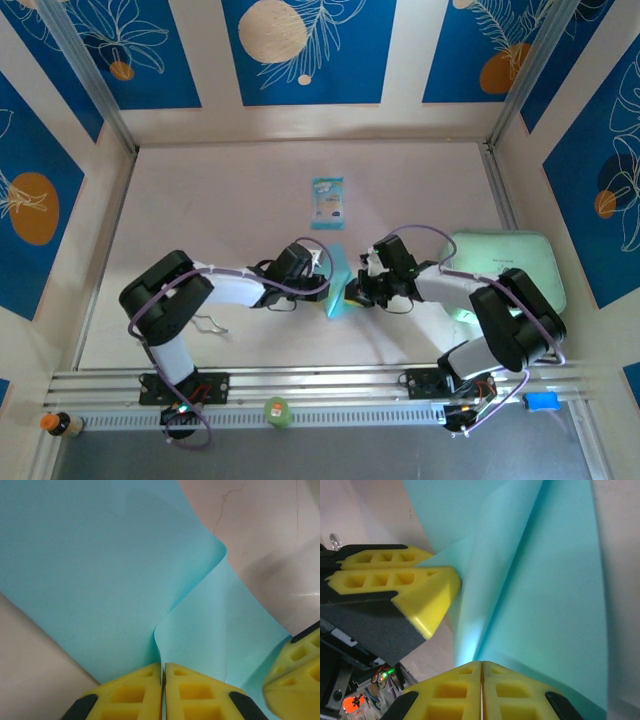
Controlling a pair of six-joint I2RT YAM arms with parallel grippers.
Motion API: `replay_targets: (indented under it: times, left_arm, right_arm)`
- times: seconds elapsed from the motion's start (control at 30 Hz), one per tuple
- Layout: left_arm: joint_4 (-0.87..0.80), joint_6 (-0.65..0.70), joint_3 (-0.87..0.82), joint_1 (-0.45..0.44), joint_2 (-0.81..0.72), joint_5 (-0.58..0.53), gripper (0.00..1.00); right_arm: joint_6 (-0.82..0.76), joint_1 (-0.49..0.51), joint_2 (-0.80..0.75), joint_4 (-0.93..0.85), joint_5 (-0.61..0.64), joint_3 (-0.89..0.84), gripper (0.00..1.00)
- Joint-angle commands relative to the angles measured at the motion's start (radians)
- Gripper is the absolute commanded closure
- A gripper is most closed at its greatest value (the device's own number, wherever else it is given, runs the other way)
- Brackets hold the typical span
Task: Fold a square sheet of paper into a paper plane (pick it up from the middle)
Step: Fold the triangle a second time at the center of the table.
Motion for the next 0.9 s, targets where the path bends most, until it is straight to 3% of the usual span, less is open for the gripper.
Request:
replay_targets:
  times: [0.0,0.47,0.87]
  left_arm:
    - [-0.024,0.003,0.008,-0.008,-0.005,0.008,0.88]
    - [-0.063,0.097,0.053,-0.007,0.017,0.053,0.85]
    - [-0.103,0.145,0.064,-0.007,0.017,0.017,0.85]
  right_arm:
    - [-0.010,0.000,0.015,-0.034,0.023,0.024,0.92]
    - [-0.020,-0.039,0.065,-0.036,0.045,-0.018,0.96]
    - [-0.022,-0.042,0.069,-0.049,0.054,-0.020,0.97]
